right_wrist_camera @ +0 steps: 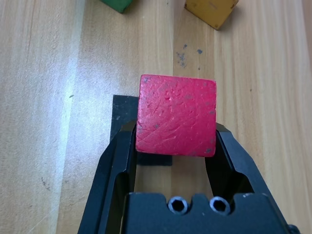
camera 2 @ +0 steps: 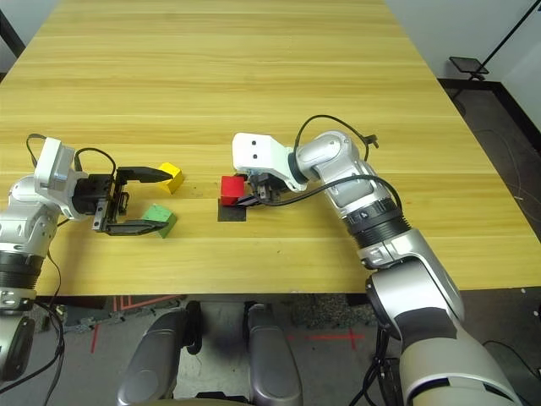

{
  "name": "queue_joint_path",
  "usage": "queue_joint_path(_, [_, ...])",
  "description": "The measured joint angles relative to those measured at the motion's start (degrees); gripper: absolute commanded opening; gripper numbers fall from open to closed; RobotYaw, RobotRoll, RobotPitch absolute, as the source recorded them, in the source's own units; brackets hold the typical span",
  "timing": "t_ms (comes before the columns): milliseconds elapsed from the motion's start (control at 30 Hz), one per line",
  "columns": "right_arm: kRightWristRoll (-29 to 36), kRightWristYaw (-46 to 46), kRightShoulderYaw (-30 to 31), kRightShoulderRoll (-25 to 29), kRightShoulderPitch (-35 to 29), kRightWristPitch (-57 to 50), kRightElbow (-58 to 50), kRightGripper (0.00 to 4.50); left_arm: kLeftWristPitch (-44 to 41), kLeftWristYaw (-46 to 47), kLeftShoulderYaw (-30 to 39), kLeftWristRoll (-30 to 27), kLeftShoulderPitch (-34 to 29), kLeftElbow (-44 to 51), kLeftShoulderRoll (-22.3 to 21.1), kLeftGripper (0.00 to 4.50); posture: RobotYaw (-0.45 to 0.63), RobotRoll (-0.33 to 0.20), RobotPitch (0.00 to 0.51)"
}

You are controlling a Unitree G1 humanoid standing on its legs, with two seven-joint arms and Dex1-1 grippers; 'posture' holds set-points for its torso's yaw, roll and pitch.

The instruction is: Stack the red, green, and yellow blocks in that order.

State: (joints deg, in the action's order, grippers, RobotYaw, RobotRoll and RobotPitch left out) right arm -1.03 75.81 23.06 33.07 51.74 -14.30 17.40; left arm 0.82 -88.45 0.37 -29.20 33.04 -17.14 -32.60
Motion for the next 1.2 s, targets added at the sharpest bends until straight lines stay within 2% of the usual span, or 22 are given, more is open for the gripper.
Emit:
queue_joint_path(400, [-0.82, -0.13, 0.01, 0.81, -4.17, -3.15, -4.04, 2.1, 0.0, 0.15, -0.02, 0.01, 0.07, -0.1, 0.25, 4.5, 0.25, 0.001, 0.213])
queue_joint_path(1200, [-2.23, -2.14, -0.12, -1.52, -3.73, -1.97, -1.21, 2.1, -0.01, -0.04, -0.09, 0.01, 0.19, -0.48, 0.79, 4.5, 0.26, 0.007, 0.221])
